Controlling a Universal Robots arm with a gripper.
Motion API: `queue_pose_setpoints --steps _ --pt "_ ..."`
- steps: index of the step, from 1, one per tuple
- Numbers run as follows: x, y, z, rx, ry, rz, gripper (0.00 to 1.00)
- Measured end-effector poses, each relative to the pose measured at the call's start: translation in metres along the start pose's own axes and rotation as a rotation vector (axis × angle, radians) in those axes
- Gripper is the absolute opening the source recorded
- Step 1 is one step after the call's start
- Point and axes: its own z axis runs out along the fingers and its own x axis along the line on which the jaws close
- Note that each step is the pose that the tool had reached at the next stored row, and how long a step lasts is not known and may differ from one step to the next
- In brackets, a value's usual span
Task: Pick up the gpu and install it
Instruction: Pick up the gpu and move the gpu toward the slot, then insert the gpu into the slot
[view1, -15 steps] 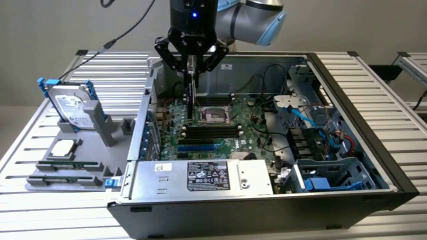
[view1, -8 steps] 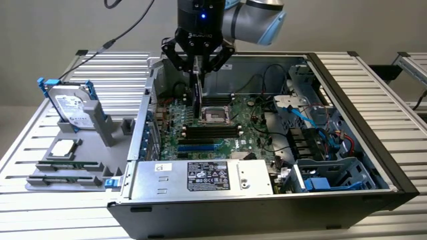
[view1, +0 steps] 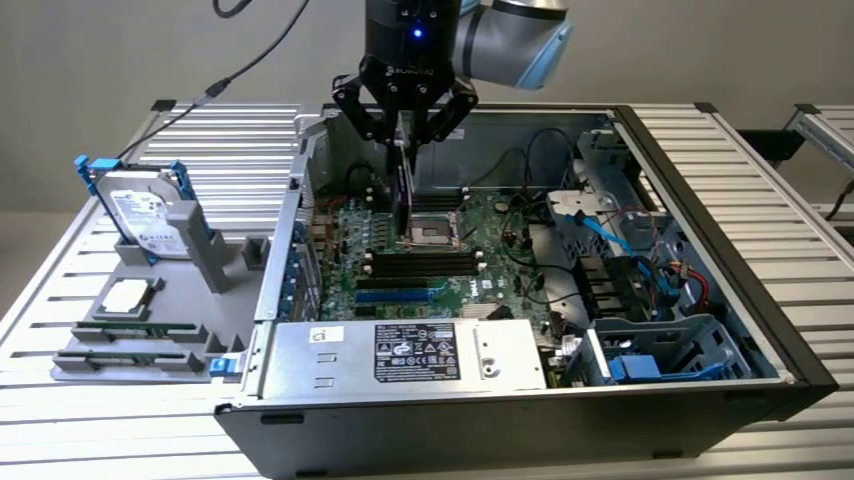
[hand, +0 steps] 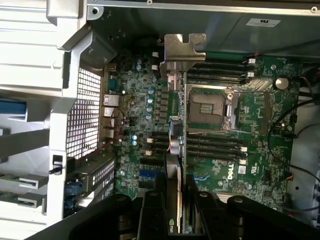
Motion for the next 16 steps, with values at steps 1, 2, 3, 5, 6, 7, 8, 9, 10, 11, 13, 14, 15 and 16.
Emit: queue_pose_setpoints --steps 1,2,3,5,6,7,8,9,10,11,13,14,15,16 --pt "-0.0022 -0.0001 -0.0003 -0.0012 0.0004 -0.003 0.27" --pt "-0.0032 -0.0002 -0.0003 -0.0022 0.0005 -0.005 0.27" --pt "-0.0033 -0.0002 -0.0003 -0.0028 0.0004 -0.005 0.27" --pt "-0.0033 -0.0002 -0.0003 -0.003 0.0005 -0.005 0.27" --pt "-0.0033 -0.0002 -0.0003 -0.0029 0.0004 -0.005 0.27" --pt "-0.0033 -0.0002 -0.0003 -0.0029 0.0005 -0.005 0.27" --pt "-0.0034 -0.0002 -0.0003 -0.0029 0.0005 -0.005 0.27" --pt "-0.0033 -0.0002 -0.0003 -0.0029 0.0005 -0.005 0.27" --pt "-0.0034 -0.0002 -0.0003 -0.003 0.0004 -0.005 0.27" --pt "-0.0033 -0.0002 -0.0003 -0.0029 0.0005 -0.005 0.27" --pt "-0.0033 -0.0002 -0.0003 -0.0029 0.0004 -0.005 0.27" --pt "-0.0033 -0.0002 -0.0003 -0.0029 0.0004 -0.005 0.27" --pt "-0.0033 -0.0002 -0.0003 -0.0029 0.0004 -0.005 0.27" --pt "-0.0033 -0.0002 -0.0003 -0.0029 0.0005 -0.005 0.27"
